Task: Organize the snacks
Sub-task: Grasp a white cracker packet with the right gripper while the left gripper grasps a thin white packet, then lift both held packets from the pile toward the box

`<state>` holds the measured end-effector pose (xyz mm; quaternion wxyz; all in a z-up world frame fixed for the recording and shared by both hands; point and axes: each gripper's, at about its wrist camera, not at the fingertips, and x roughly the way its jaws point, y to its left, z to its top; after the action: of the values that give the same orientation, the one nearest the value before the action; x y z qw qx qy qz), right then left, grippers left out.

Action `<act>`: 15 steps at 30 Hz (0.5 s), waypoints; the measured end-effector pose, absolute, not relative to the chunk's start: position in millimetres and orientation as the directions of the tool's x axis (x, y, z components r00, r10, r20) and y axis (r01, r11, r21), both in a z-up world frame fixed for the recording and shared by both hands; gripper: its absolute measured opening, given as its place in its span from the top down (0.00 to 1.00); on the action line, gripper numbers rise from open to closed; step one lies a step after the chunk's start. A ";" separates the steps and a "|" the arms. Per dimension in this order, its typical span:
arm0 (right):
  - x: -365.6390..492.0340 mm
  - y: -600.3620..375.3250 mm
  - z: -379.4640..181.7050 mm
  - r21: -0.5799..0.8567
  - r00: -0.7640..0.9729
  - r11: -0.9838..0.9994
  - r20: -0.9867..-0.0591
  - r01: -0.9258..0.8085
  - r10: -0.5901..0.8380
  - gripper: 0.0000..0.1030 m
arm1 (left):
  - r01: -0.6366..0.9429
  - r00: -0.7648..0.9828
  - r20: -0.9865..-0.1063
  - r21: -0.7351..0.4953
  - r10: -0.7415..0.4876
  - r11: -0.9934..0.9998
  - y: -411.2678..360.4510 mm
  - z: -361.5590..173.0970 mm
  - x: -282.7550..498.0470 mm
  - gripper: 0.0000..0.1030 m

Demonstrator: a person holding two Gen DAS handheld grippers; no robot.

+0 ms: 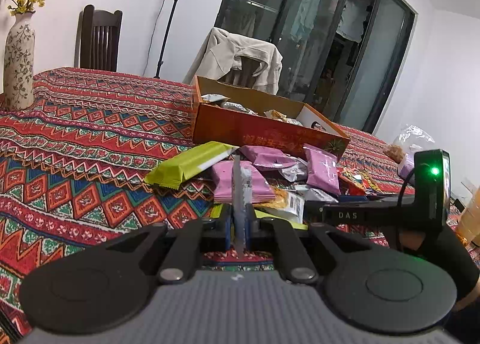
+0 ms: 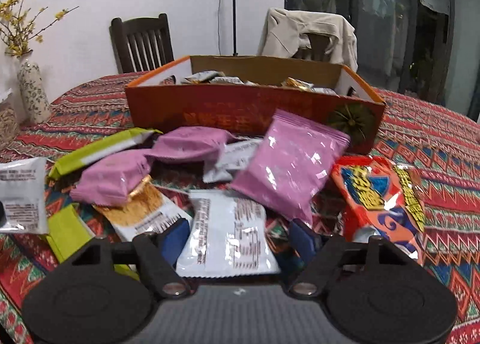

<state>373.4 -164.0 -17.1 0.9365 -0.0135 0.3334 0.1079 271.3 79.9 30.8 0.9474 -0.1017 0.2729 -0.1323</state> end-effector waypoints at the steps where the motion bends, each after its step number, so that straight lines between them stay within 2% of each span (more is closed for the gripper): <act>1: 373.9 -165.9 -17.2 0.047 0.752 0.976 -0.631 -0.212 0.193 0.32 | 0.196 0.816 -0.490 -0.262 -0.306 0.945 78.9 31.2 269.7 0.92; 5: 378.2 -169.4 -17.5 0.042 0.746 0.971 -0.633 -0.237 0.210 0.33 | 0.194 0.823 -0.485 -0.248 -0.295 0.949 73.9 34.4 260.0 0.92; 7: 377.1 -171.1 -16.1 0.044 0.740 0.967 -0.635 -0.252 0.222 0.46 | 0.191 0.829 -0.481 -0.238 -0.286 0.952 71.1 37.4 253.9 0.92; 8: 374.5 -171.6 -14.1 0.046 0.737 0.963 -0.634 -0.266 0.233 0.56 | 0.189 0.830 -0.480 -0.235 -0.283 0.953 69.9 39.5 251.4 0.92; 15: 336.3 -183.1 -1.7 0.088 0.722 0.941 -0.619 -0.326 0.308 0.58 | 0.182 0.835 -0.484 -0.209 -0.263 0.961 55.5 49.0 230.4 0.92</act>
<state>336.3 -183.1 -1.7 0.9278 -0.0136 0.3313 0.1711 230.4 55.5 49.0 0.9547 -0.0772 0.2628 -0.1164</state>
